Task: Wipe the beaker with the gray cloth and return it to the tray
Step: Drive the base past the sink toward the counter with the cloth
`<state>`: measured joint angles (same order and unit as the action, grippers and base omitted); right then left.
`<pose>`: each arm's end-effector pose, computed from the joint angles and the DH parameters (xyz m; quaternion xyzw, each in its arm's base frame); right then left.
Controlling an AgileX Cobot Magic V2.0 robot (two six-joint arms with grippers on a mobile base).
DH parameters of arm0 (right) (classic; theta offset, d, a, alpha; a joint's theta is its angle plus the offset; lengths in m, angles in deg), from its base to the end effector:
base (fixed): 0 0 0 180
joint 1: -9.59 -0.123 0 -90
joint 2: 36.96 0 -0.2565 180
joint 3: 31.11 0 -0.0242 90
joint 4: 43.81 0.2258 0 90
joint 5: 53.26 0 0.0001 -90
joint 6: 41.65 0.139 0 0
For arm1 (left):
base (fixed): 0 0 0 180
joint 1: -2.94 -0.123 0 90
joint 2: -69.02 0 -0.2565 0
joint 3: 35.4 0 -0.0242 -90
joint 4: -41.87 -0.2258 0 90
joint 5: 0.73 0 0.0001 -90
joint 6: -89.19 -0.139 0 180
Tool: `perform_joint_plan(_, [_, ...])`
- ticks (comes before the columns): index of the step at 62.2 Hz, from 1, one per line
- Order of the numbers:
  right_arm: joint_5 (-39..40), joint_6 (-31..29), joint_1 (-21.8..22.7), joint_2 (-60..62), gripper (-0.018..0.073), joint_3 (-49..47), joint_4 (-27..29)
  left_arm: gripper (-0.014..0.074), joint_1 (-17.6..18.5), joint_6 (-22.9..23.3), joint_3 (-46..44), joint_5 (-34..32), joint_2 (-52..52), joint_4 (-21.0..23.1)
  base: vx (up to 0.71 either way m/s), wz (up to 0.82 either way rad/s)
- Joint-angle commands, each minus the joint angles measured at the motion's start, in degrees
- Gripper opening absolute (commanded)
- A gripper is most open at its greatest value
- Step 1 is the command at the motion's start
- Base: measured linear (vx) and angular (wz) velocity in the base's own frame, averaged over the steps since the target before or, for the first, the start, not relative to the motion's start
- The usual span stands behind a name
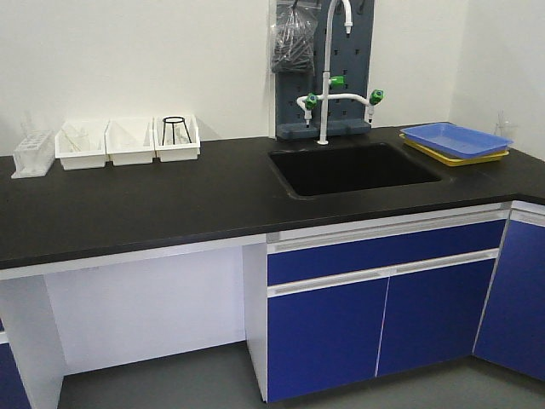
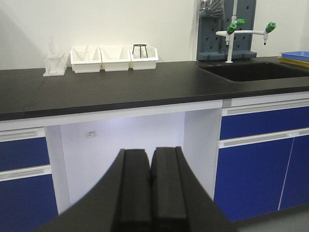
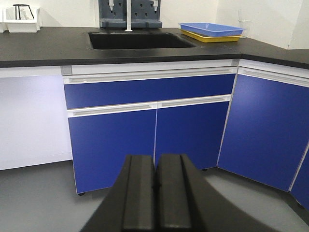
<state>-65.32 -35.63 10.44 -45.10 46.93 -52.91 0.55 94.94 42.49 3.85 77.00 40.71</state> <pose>0.1072 -0.0062 0.1789 -0.0026 0.7552 -0.0338 0.6546 0.1083 0.0047 0.1978 -0.0438 0.7085 -0.0130 0.7042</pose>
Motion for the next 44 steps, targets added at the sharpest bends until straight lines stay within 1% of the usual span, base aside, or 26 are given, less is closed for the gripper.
perform_joint_plan(1, [4.9,-0.3,-0.1,0.5,-0.0011,0.3,-0.8,-0.0003,0.0,0.3,1.7,-4.6,-0.9,0.3,-0.01,-0.03])
perform_joint_plan(44, [4.9,-0.3,-0.1,0.5,-0.0011,0.3,-0.8,-0.0003,0.0,0.3,1.7,-4.6,-0.9,0.3,0.0,0.01])
